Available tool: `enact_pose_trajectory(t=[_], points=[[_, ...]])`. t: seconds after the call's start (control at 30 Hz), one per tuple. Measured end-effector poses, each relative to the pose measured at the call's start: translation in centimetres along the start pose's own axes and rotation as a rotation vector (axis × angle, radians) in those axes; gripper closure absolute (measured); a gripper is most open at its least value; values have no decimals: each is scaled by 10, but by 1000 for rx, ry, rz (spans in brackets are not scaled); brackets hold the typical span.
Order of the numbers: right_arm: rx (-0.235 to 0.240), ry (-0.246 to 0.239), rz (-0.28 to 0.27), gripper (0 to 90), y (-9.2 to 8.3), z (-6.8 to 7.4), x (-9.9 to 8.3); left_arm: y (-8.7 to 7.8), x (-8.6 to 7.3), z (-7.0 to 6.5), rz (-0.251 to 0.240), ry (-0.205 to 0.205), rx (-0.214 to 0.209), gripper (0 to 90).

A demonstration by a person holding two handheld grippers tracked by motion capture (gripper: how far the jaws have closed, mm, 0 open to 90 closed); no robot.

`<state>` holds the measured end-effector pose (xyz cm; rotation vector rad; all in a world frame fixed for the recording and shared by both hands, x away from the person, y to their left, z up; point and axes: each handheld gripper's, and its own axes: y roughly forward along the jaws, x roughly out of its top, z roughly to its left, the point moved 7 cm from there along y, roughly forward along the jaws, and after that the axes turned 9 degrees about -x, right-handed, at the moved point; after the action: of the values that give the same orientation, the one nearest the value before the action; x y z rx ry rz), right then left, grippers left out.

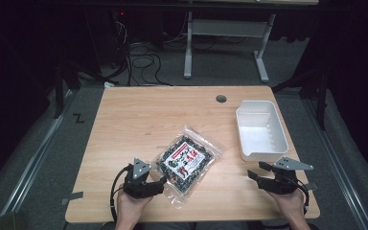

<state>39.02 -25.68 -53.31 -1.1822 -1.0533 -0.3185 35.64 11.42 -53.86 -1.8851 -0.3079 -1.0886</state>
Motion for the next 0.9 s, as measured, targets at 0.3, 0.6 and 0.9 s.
enact_pose_trajectory(t=[0.3, 0.6, 0.9], points=[[-8, -17, 26, 356, 2, 1, -1, 0, 7, 2, -7, -24, 15, 221], [-25, -25, 11, 338, -3, -1, 1, 18, 15, 10, 46, -54, 76, 152], [-27, -60, 15, 296, -3, 5, 1, 37, 7, 19, 109, -82, 109, 143]])
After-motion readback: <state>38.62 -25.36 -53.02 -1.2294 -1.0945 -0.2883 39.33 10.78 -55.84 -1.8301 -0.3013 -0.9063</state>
